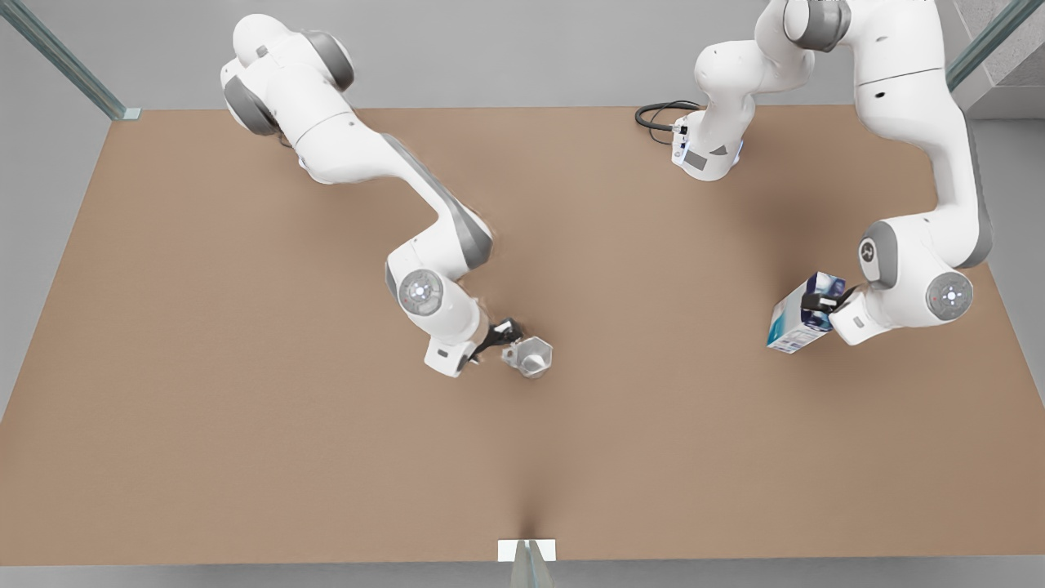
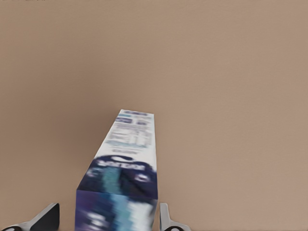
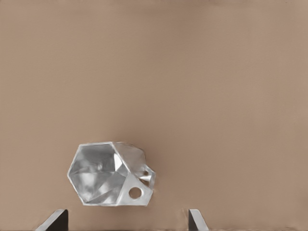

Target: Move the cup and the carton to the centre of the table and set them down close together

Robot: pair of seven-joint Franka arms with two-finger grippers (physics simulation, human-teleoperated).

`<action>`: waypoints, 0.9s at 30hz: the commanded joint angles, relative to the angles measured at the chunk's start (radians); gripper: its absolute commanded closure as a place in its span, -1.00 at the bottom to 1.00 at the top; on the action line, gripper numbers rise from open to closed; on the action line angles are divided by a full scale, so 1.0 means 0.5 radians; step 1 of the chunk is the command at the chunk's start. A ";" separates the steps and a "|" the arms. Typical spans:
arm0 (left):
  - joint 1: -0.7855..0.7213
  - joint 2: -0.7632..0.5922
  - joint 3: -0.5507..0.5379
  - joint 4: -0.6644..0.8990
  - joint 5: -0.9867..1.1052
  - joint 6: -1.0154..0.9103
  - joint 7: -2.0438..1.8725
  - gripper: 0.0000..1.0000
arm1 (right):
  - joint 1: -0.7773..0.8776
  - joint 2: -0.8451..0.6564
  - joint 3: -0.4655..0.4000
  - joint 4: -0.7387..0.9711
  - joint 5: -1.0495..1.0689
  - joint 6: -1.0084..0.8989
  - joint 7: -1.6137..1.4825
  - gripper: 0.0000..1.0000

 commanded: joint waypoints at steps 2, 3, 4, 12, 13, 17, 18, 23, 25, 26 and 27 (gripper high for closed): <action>0.000 0.012 0.003 0.000 -0.002 0.001 0.000 -1.00 | -0.304 -0.102 0.000 -0.005 -0.182 -0.290 -0.011 -1.00; 0.000 0.018 0.000 0.000 -0.002 0.001 0.000 -0.84 | -0.500 -0.222 0.000 -0.008 -0.342 -0.447 -0.045 -1.00; 0.000 0.030 0.003 0.000 -0.002 0.004 0.000 -0.66 | -0.650 -0.344 0.000 -0.002 -0.373 -0.554 -0.035 -1.00; -0.006 0.006 0.000 0.012 -0.008 -0.027 -0.086 -0.10 | -0.767 -0.627 -0.227 0.011 -0.339 -0.975 -0.284 -1.00; -0.006 -0.043 0.000 0.018 -0.030 -0.051 -0.227 -0.13 | -0.792 -0.627 -0.230 0.035 -0.324 -0.981 -0.284 -1.00; -0.435 -0.138 -0.040 0.205 -0.303 -0.217 -1.957 -0.20 | -0.822 -0.639 -0.230 0.048 -0.324 -0.984 -0.272 -1.00; -0.482 -0.092 -0.267 0.261 -0.306 -0.211 -2.371 -0.21 | -0.832 -0.639 -0.230 0.048 -0.324 -0.978 -0.269 -1.00; -0.868 -0.105 -0.530 0.285 -0.640 -0.232 -3.212 -0.23 | -0.835 -0.633 -0.230 0.048 -0.324 -0.972 -0.266 -1.00; -0.917 -0.074 -0.626 0.343 -0.711 -0.220 -3.454 -0.23 | -0.838 -0.633 -0.230 0.048 -0.324 -0.972 -0.266 -1.00; -0.975 0.021 -0.629 0.448 -0.711 -0.229 -3.565 -0.23 | -0.838 -0.633 -0.230 0.048 -0.324 -0.969 -0.266 -1.00; -0.991 0.039 -0.629 0.472 -0.717 -0.217 -3.605 -0.25 | -0.838 -0.633 -0.230 0.048 -0.324 -0.969 -0.266 -1.00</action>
